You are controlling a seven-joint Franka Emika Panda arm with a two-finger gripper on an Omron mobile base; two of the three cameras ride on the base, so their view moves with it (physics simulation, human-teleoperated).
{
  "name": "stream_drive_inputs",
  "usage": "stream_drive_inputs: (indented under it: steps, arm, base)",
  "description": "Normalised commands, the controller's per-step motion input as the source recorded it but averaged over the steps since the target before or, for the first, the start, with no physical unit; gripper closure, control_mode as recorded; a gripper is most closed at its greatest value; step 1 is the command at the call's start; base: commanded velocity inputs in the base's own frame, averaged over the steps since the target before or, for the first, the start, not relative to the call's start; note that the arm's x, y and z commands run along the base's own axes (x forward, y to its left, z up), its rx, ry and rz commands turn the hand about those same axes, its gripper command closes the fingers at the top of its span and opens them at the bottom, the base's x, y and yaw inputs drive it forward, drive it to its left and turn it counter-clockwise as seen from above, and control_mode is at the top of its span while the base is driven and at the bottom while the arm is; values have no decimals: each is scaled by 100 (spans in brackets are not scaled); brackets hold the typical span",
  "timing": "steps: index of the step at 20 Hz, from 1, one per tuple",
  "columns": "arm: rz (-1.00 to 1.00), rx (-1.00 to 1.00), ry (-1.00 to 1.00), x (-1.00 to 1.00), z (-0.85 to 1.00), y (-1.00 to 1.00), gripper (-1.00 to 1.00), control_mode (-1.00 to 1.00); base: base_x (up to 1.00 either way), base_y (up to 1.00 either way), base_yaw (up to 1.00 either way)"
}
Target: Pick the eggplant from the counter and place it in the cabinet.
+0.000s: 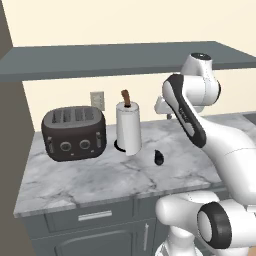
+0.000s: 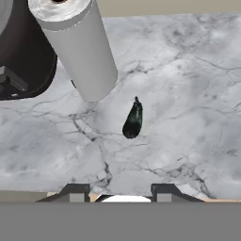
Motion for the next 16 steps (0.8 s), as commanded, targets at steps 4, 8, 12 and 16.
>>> stream_drive_inputs:
  steps: [4, 8, 12, 16]
  arm:
    - [0, 0, 0, 5, -23, 0, -100, -100]
    - [0, 0, 1, 13, -52, 0, -100, -100]
    - [0, 0, 1, 20, -65, 0, -100, -100]
    - [0, -1, 0, 28, -63, 0, -100, -100]
  base:
    - [0, 0, 0]
    - [0, 0, 0]
    - [0, 0, 0]
    - [0, 0, 0]
